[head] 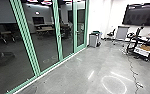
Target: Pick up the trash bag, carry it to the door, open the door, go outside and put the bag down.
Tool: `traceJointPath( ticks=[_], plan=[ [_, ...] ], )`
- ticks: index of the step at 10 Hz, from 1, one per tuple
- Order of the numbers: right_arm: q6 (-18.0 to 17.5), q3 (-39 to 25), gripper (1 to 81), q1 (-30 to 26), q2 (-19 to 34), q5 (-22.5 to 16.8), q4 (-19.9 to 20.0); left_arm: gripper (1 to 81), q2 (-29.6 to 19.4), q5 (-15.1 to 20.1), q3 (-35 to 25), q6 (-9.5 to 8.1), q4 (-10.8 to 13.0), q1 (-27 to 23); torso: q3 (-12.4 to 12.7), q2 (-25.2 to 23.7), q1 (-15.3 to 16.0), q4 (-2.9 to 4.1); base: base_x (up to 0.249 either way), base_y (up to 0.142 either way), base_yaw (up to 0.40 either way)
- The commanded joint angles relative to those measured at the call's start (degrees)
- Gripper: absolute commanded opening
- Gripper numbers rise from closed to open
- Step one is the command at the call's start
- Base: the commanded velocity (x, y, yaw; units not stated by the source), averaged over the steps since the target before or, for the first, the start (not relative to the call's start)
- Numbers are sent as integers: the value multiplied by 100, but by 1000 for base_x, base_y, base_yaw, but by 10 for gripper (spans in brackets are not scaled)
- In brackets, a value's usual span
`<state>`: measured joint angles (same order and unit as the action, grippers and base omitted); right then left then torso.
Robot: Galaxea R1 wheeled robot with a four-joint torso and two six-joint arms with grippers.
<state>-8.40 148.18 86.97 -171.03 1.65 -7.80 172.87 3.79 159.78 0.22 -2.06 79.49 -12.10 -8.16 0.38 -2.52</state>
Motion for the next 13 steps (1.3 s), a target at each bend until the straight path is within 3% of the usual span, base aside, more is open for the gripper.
traceJointPath(
  ticks=[1, 13],
  plan=[
    [23, -27, 811, -245, -3, -288, -46, 10, -16, 333, 18, 48, 48, -325, 0, 0, 0, 0, 137, 0, 0],
    [23, -27, 811, -245, -13, -296, -55, 10, -25, 333, 18, 48, 48, -325, 0, 0, 2, 0, 138, -68, 0]
  ],
)
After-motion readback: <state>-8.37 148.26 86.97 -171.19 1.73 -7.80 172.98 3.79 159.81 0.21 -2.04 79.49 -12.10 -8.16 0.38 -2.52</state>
